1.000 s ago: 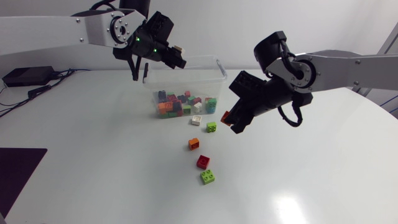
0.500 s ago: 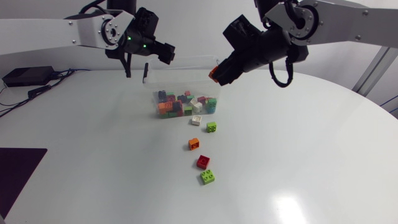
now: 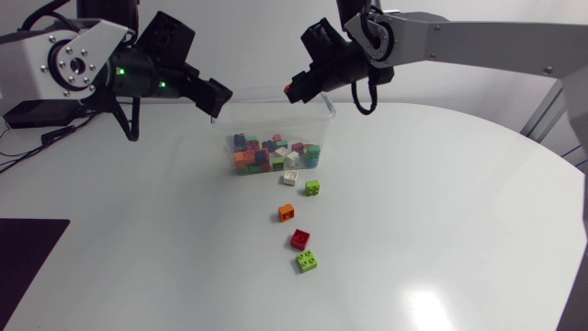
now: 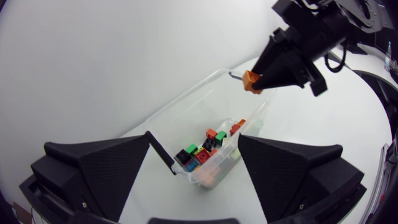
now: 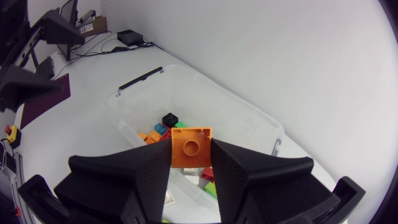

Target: Place the duplo bricks in the container

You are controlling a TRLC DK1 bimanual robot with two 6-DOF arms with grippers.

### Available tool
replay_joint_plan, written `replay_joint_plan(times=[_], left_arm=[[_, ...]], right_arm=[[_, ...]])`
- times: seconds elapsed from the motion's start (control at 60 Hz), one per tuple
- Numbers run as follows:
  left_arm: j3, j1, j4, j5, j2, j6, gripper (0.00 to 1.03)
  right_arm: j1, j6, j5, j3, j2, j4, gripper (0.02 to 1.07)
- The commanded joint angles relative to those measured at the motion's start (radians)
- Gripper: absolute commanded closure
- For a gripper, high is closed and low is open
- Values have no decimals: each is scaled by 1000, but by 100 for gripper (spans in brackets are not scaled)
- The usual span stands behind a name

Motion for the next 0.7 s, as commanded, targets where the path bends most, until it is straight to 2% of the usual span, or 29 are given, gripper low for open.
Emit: replay_joint_plan(times=[0.0, 0.183, 0.217, 0.25, 0.333, 0.367, 0.467, 0.683], left_arm=[[-59, 2, -10, 29, -29, 45, 4], [-143, -64, -38, 69, -21, 114, 4], [-155, -84, -47, 74, -15, 140, 4], [-171, -103, -48, 74, 2, 160, 4], [-177, -136, -62, 80, 51, 200, 4], [-174, -142, -73, 87, 68, 215, 4], [-155, -168, -91, 92, 129, 252, 4], [-100, -224, -151, 89, 244, 257, 4]], right_arm=[[12, 32, 14, 55, 74, 22, 73], [18, 37, 76, 151, 198, 60, 69], [19, 38, 92, 177, 221, 60, 62], [21, 38, 115, 208, 246, 60, 45], [18, 53, 140, 253, 269, 49, 13], [15, 55, 146, 253, 264, 45, 7], [9, 58, 148, 176, 188, 54, 7], [-77, 90, 118, -137, -96, 129, 7]])
